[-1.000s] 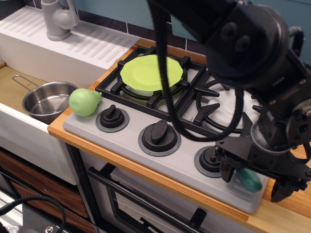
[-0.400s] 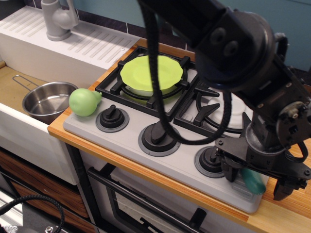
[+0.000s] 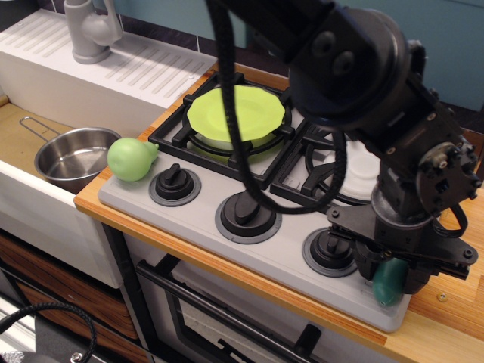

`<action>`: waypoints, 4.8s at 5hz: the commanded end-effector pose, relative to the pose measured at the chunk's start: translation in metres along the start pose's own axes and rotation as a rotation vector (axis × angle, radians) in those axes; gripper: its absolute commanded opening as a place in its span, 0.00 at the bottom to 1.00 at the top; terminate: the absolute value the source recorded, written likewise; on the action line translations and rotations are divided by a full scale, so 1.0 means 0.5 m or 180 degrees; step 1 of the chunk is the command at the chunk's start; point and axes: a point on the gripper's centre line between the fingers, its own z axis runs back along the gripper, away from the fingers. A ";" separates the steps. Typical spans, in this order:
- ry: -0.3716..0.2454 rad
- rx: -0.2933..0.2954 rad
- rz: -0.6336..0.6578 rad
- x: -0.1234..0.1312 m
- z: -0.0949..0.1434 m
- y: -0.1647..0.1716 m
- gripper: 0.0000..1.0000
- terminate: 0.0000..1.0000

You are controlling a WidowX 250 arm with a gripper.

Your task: Put cucumber on plate and pear in pot or pan in sink

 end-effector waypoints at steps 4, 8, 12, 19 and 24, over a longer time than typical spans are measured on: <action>0.0169 0.0259 -0.0150 0.053 0.156 -0.002 0.00 0.00; -0.0223 0.0019 -0.0836 0.149 0.111 0.180 0.00 0.00; -0.0474 -0.0045 -0.1252 0.205 0.106 0.321 0.00 0.00; -0.0418 -0.0065 -0.1471 0.230 0.119 0.370 1.00 0.00; 0.0122 0.0168 -0.1489 0.204 0.250 0.333 1.00 0.00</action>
